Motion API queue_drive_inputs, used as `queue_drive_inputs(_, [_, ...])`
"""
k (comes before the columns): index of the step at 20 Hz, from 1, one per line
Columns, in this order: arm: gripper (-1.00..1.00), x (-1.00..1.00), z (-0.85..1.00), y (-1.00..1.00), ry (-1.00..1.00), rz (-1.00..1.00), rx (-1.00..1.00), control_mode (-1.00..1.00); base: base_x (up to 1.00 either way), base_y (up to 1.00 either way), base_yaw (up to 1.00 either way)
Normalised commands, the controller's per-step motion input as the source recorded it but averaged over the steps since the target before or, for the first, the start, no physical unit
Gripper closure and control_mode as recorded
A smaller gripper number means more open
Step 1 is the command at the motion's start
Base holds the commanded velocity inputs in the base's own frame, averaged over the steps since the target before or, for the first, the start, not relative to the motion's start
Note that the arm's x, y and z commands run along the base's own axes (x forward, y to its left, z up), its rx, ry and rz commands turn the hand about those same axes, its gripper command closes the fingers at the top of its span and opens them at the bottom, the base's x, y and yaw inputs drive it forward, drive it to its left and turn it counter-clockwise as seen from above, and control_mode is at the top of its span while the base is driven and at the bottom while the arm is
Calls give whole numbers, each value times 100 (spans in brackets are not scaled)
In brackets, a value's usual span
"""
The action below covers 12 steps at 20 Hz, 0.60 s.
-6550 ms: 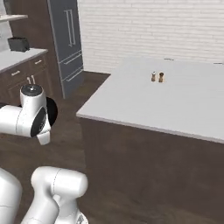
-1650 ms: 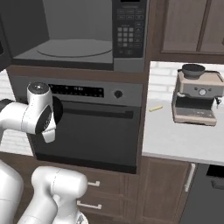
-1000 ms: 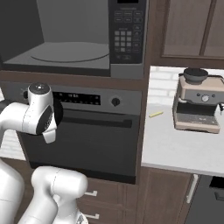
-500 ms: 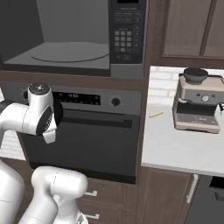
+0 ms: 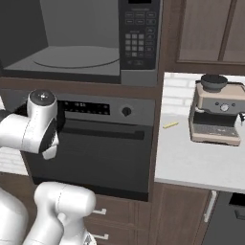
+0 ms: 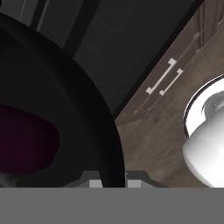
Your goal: Pick the eggplant from the sink and place it in the bowl. Then pick the bowl and place it in the microwave. Then close the microwave door and press the start button.
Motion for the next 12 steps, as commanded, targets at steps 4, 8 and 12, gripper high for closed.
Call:
queue_drive_inputs(4, [100, -2, 80, 3, 0, -13, 4, -100, 0, 0, 0])
queue_drive_inputs(8, [100, 0, 74, 0, 7, -13, 0, -100, 0, 0, 0])
queue_drive_inputs(12, [100, 1, 74, 0, 12, -12, 0, -100, 0, 0, 0])
